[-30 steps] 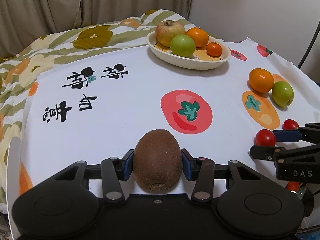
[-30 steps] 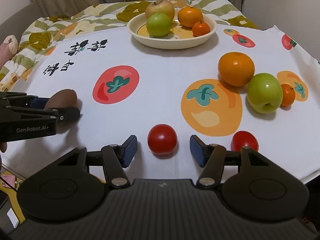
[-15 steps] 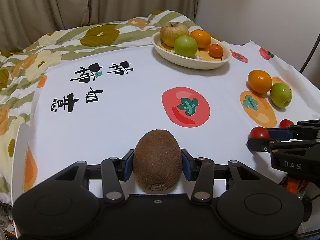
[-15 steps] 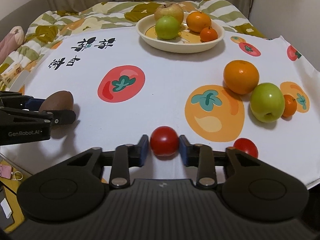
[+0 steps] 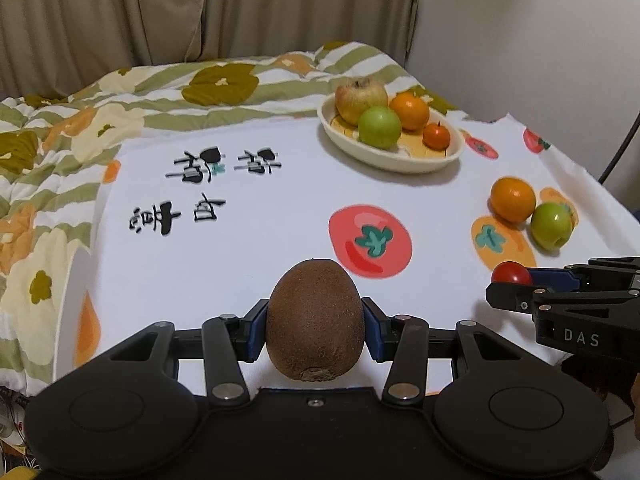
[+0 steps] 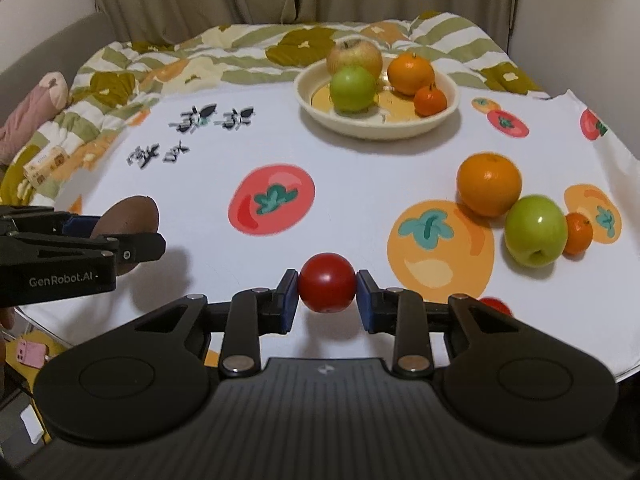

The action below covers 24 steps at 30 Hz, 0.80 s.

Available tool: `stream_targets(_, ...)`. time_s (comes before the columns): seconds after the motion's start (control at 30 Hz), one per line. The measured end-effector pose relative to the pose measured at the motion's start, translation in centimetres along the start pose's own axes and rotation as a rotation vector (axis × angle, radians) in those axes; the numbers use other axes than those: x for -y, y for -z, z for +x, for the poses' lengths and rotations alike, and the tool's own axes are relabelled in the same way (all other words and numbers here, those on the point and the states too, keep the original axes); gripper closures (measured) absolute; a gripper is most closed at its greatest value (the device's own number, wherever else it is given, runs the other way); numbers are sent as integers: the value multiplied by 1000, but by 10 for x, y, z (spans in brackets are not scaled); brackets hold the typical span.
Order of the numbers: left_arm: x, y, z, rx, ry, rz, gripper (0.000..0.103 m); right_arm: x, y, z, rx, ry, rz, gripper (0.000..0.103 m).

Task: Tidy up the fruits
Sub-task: 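Carry the kiwi and tomato to the duck bowl and lower them in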

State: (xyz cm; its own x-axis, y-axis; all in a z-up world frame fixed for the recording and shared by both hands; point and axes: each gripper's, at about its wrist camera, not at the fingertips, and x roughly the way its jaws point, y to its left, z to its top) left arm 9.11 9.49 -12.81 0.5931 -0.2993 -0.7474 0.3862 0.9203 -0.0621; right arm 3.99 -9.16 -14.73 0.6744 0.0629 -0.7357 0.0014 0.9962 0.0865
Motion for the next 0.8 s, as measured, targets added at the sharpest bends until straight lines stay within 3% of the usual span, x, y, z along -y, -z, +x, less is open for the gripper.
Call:
stream_targets(0.43,25,-42,-17,57,-25,-23,51,35,-49,-24,79,-34,2,57)
stream_targets(0.8,64,-92,8,77,-57,-55,51,91,-102,-5,95,-81,-43,57)
